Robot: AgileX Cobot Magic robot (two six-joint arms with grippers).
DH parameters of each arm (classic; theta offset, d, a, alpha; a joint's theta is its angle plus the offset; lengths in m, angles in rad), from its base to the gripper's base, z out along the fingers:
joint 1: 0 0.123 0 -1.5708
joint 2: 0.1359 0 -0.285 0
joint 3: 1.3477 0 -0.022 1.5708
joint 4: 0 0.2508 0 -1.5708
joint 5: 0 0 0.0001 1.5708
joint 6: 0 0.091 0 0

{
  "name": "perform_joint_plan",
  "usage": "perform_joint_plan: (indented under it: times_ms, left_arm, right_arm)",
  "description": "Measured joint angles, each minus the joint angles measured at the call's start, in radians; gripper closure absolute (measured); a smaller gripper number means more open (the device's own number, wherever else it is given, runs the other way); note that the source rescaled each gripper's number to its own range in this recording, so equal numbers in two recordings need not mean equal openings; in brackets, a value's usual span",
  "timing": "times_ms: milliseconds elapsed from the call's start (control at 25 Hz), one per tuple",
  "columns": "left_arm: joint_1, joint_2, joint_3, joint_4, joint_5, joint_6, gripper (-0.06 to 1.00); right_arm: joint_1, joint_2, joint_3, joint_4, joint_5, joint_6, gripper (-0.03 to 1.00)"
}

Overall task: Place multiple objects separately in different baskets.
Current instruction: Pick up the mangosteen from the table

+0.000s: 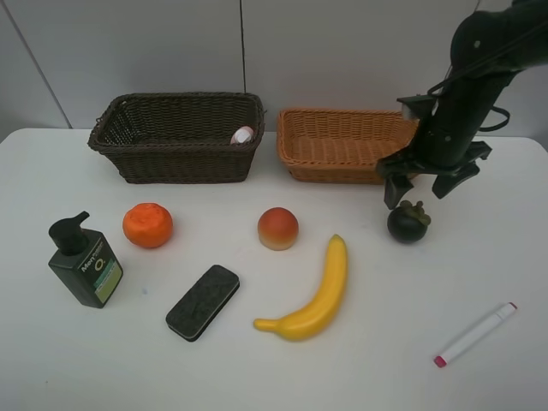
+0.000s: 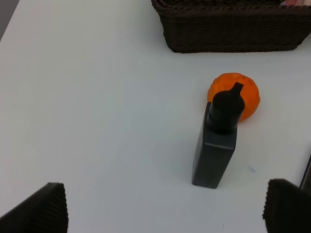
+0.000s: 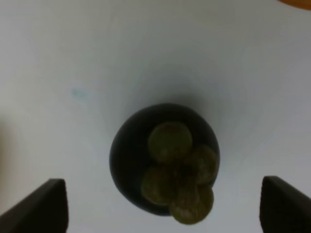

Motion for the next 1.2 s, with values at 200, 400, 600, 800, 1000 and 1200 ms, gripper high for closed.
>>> perform_joint_plan:
  times_ms: [200,400,600,800,1000,1200]
  left_arm:
    - [0.0,0.0,0.0,0.0,0.0,0.0,-0.05]
    - [0.0,0.0,0.0,0.0,0.0,0.0,-0.05]
    - [0.0,0.0,0.0,0.0,0.0,0.0,-0.05]
    - [0.0,0.0,0.0,0.0,0.0,0.0,-0.05]
    - [0.0,0.0,0.0,0.0,0.0,0.0,-0.05]
    - [0.0,0.0,0.0,0.0,0.0,0.0,-0.05]
  right_arm:
    - [0.0,0.059,0.007,0.001,-0.035,0.0,-0.02]
    - [0.0,0.103,0.007,0.001,-0.043,0.0,-0.02]
    - [0.0,0.13,0.007,0.001,-0.043,0.0,-0.02]
    - [-0.014,0.158,0.007,0.008,-0.046,0.0,-0.02]
    - [-0.02,0.168,0.007,0.013,-0.046,0.0,-0.02]
    - [-0.02,0.168,0.007,0.013,-0.048,0.0,0.08]
